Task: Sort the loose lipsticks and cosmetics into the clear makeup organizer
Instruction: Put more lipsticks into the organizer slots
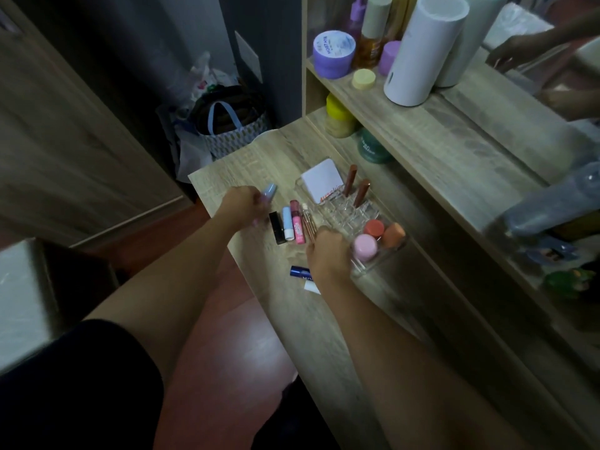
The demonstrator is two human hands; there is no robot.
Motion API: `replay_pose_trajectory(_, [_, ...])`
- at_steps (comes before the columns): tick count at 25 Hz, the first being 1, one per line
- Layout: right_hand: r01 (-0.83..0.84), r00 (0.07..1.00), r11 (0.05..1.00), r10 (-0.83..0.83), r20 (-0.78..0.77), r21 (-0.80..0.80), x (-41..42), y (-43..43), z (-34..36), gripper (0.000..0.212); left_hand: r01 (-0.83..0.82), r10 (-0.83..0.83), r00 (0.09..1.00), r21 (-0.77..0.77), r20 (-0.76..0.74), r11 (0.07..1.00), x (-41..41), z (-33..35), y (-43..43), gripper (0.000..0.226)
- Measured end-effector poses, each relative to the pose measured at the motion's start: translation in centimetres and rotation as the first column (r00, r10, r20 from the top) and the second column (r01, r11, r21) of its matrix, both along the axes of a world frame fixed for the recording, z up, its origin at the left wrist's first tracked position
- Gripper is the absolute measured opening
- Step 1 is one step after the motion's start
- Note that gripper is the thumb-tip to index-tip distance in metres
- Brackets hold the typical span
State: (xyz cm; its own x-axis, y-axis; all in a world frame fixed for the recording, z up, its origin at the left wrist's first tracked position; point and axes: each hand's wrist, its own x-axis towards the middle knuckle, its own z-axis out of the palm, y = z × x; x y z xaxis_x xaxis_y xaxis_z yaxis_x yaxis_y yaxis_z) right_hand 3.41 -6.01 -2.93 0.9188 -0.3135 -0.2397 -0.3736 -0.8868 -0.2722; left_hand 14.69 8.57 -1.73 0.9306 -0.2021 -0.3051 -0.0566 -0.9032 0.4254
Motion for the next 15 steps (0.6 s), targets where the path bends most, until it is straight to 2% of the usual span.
replay_pose_trajectory(4, [-0.009,1.0,0.996,0.007,0.027,0.087,-1.1,-0.5,0.8,0.02,0.033,-0.034,0.999,0.057,0.011,0.998,0.0,0.1,-0.2,0.037])
replay_pose_trajectory(7, [0.012,0.987,0.957,-0.057,0.148,0.291,-2.1,-0.9,1.8,0.023,-0.009,0.007,0.998,0.043,0.062,0.999,-0.3,0.4,-0.3,0.036])
replay_pose_trajectory(10, [0.085,0.934,0.814,-0.266,0.238,0.575,-2.9,-1.5,3.3,0.023,-0.122,0.153,0.979,-0.215,0.132,0.969,-0.9,2.1,-0.6,0.031])
replay_pose_trajectory(12, [0.113,0.908,0.725,-0.352,0.225,0.679,-3.0,-2.1,4.3,0.029,-0.149,0.191,0.98,-0.422,0.058,0.894,-1.1,3.5,-1.4,0.034])
replay_pose_trajectory(15, [0.142,0.875,0.615,-0.445,0.192,0.776,-3.0,-3.7,5.6,0.048,-0.191,0.131,0.981,-0.661,-0.14,0.725,-1.3,5.2,-3.3,0.03])
